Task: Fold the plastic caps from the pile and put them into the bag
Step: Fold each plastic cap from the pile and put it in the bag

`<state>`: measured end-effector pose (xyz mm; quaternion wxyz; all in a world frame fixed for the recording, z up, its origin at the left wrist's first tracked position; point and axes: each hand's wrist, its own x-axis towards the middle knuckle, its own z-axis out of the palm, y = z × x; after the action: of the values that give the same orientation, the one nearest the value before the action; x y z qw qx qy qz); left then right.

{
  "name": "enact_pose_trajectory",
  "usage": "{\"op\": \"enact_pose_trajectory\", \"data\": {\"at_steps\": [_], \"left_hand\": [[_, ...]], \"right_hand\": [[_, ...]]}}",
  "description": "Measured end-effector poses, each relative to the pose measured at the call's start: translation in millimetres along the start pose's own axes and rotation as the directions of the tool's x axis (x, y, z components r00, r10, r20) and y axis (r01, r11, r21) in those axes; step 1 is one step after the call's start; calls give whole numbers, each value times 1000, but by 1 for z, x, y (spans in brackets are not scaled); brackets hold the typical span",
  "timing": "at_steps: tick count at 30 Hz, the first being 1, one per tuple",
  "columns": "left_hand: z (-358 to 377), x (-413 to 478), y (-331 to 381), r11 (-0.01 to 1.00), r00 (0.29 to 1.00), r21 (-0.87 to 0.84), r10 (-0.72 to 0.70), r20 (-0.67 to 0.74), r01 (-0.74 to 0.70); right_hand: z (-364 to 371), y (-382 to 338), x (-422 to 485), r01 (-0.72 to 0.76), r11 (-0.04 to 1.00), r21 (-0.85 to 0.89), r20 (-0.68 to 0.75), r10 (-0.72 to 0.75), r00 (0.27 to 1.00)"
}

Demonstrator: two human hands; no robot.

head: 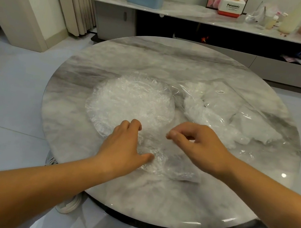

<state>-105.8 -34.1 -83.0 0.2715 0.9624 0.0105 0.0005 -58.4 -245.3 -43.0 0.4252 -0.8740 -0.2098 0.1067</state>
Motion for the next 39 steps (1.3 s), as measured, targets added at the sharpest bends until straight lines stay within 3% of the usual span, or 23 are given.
{"op": "enact_pose_trajectory", "data": {"at_steps": [6,12,17,23,31,34,39], "left_hand": [[-5,1,-7,993,994,-108,-41,98,51],[-23,-1,-6,997,939,-48,-42,341,62],[-22,2,3,997,964,34,-71,255,64],[-20,1,-2,989,967,147,-64,248,28],[-19,3,-3,973,957,-164,-115,265,162],[-18,1,0,863,916,-386,-184,357,324],[-27,3,-2,631,848,-592,-224,480,502]], "right_hand": [[9,10,-37,331,903,-274,210,-279,937],[19,26,-55,404,823,-400,309,-294,904],[25,22,-57,411,780,-471,342,-268,901],[29,23,-60,384,758,-527,351,-217,911],[30,11,-58,373,770,-518,232,-294,927],[39,8,-56,379,767,-518,287,-262,921],[44,13,-58,381,747,-544,333,-225,916]]}}
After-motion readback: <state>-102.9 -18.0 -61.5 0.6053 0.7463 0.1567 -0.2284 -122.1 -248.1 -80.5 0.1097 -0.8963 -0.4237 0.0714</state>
